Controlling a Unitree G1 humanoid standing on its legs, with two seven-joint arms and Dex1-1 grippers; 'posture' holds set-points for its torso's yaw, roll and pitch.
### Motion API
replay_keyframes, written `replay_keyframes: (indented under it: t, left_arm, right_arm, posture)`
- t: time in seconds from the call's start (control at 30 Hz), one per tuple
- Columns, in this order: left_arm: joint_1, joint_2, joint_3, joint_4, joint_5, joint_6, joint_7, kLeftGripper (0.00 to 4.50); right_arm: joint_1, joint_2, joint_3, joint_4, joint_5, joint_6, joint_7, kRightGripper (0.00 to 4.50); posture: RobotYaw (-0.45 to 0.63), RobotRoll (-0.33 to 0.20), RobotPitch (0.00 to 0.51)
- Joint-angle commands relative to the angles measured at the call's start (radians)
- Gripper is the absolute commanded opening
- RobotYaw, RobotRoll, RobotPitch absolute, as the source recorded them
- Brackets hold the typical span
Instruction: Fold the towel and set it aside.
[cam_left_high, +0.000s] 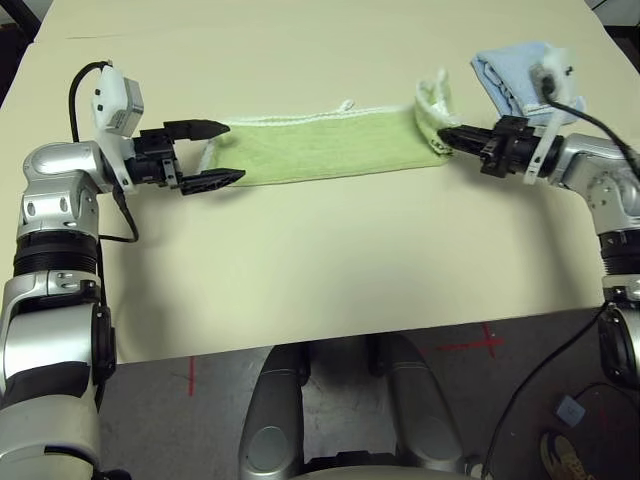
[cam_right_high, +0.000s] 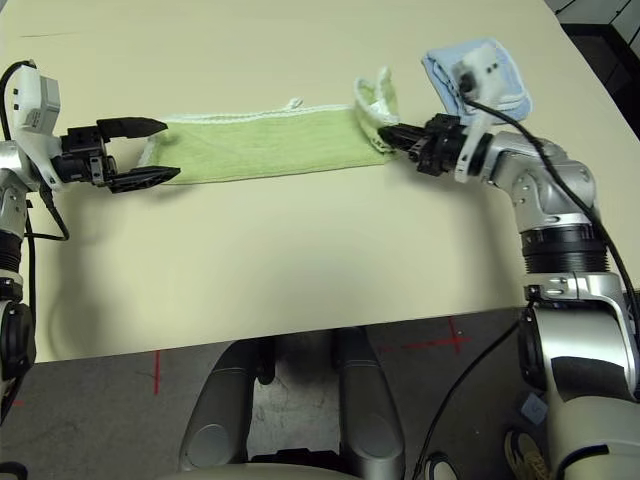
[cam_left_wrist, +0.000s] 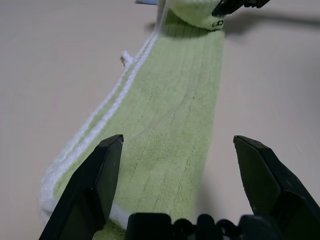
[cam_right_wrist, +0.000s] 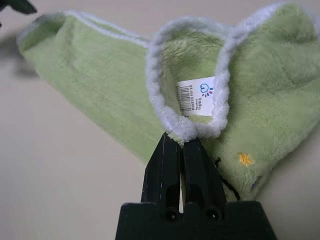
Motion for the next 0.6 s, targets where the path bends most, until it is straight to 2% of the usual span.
replay_keyframes:
  t: [0.03,0.6]
  left_arm:
    - [0.007,0.000,-0.010,-0.005,0.006,0.004,-0.008,4.50]
    - [0.015,0.003,-0.009,-0.006,0.005,0.007,-0.011,4.50]
  right_arm:
    - [-0.003,0.021,0.020,-0.042,-0.016,0.042,-0.024,0.03]
    - [-0.033,0.150,0.061,-0.114,-0.042,0.174,-0.122,0.03]
  posture:
    - [-0.02,0.000,0.337]
    - [0.00,0.000,0.331]
